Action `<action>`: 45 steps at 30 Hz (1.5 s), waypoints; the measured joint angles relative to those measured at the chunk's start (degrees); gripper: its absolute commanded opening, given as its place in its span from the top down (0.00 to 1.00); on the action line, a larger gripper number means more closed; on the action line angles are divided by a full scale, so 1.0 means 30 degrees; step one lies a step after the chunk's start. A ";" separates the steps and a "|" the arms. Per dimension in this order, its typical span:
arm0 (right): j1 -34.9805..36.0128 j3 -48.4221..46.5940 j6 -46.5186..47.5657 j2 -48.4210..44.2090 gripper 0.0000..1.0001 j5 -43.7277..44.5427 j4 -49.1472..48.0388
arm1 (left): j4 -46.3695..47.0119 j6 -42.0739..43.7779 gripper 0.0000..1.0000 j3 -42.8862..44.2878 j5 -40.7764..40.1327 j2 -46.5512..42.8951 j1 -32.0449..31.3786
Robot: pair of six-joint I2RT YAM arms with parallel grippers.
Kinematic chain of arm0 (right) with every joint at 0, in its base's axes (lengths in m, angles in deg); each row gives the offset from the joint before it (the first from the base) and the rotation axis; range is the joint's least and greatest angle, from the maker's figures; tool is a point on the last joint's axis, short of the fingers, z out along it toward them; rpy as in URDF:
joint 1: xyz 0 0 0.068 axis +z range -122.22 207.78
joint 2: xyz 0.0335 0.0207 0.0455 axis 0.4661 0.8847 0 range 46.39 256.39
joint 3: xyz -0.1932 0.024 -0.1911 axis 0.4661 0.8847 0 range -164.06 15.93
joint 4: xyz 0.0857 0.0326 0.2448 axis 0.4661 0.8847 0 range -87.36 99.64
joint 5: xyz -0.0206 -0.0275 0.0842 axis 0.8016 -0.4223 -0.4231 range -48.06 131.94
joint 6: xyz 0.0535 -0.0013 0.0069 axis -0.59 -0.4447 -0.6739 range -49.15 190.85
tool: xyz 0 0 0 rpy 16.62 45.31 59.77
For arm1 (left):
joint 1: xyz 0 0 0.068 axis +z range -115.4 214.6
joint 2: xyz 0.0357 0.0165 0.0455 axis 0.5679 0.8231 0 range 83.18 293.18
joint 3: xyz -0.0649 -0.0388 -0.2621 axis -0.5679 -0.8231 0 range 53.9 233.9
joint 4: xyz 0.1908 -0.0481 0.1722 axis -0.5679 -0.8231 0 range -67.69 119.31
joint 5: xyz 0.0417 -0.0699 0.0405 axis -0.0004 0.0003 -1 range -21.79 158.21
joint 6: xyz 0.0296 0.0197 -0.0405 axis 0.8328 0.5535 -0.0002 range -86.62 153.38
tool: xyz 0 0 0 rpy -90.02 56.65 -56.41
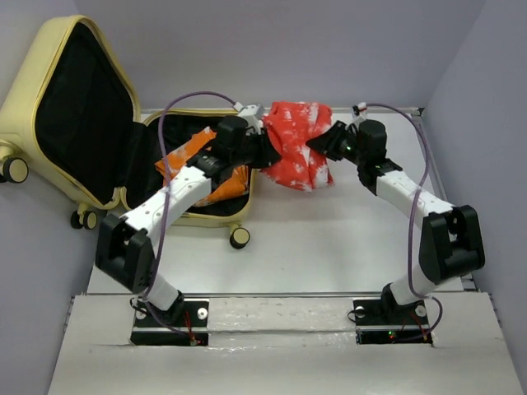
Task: Pack the luggage
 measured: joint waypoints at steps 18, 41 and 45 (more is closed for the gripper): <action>0.8269 -1.7733 0.0823 1.5140 0.05 0.0634 0.4830 | -0.3876 0.1479 0.01 -0.6652 -0.3045 -0.9202 1.4775; 0.7781 -0.9697 0.5559 0.4539 0.06 0.2871 0.7104 | -0.8845 0.3177 0.11 -0.3781 -1.6065 -1.7595 1.3639; 0.7781 -0.7184 0.6040 0.3271 0.06 0.2739 0.7184 | -0.8320 0.3949 0.14 -0.3614 -1.9547 -1.4564 1.3486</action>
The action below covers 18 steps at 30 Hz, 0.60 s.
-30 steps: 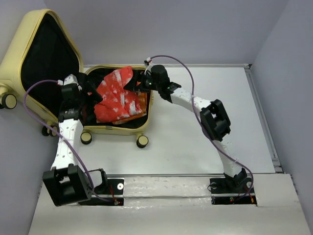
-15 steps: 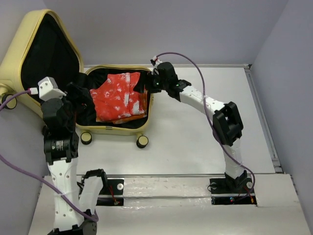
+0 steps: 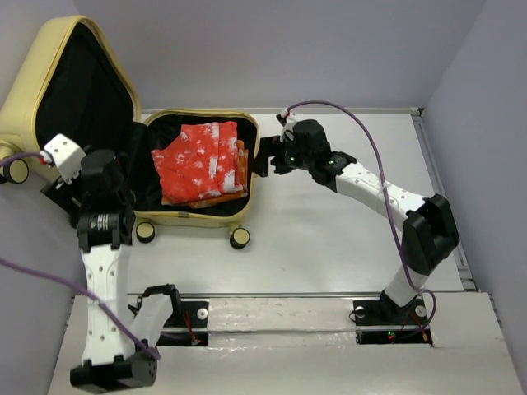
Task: Pack the luggage
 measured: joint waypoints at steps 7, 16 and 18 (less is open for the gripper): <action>0.0000 0.3519 0.0240 -0.1020 0.06 -0.0750 -0.0437 | 0.0503 0.1144 0.26 0.1537 -0.3483 0.5697 0.0678; 0.0000 0.5552 0.0372 -0.1625 0.07 -0.0984 -0.1362 | 0.0707 0.1639 0.94 0.3789 -0.4838 0.7060 0.0838; 0.0000 0.5625 0.0372 -0.1654 0.07 -0.0641 -0.1523 | 0.1158 0.1705 0.94 0.3854 -0.4539 0.7038 0.0736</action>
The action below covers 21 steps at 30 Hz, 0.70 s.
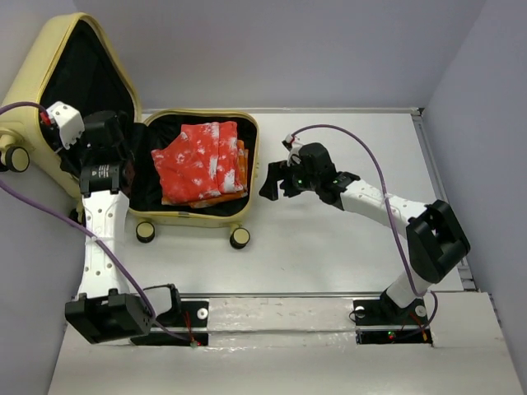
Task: Pack the luggage
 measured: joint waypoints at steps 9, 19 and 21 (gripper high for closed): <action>0.0000 0.0138 -0.0736 0.0000 0.08 0.1719 -0.0160 | 0.4641 0.6630 0.92 -0.5996 -0.1698 -0.5603 -1.1730; -0.0007 0.0175 -0.2084 0.0000 0.14 0.4415 -0.0087 | -0.0991 0.5792 0.01 -0.5115 0.2215 -0.6295 -2.0677; -0.0044 0.0175 -0.2186 0.0000 0.19 0.5078 0.0044 | -0.2302 0.5056 0.01 -0.3220 0.4517 -0.5960 -2.1041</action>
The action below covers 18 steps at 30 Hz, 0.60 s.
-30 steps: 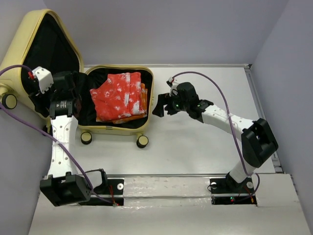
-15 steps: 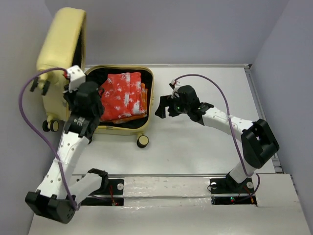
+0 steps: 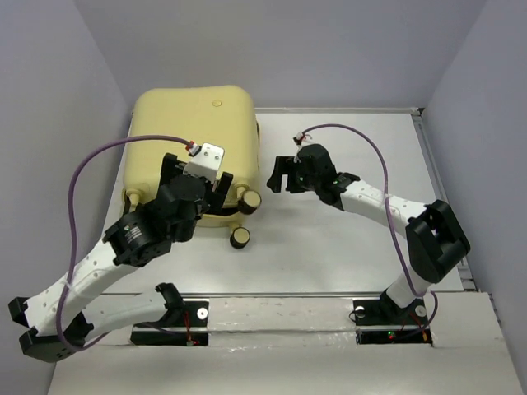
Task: Pack the luggage
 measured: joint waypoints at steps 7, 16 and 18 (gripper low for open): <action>-0.0299 0.0466 -0.0087 -0.0765 0.78 0.1887 0.0510 | -0.0481 -0.1304 0.21 0.3242 0.5799 -0.1020 -0.0087; -0.0386 0.0947 0.0262 -0.1450 0.93 0.2492 0.0546 | 0.2863 -0.2353 0.94 0.4357 0.5566 0.2878 0.8386; -0.0393 0.1341 0.0415 -0.1654 0.93 0.2419 0.0539 | 0.3461 -0.2973 0.94 0.4619 0.6645 0.4896 1.1562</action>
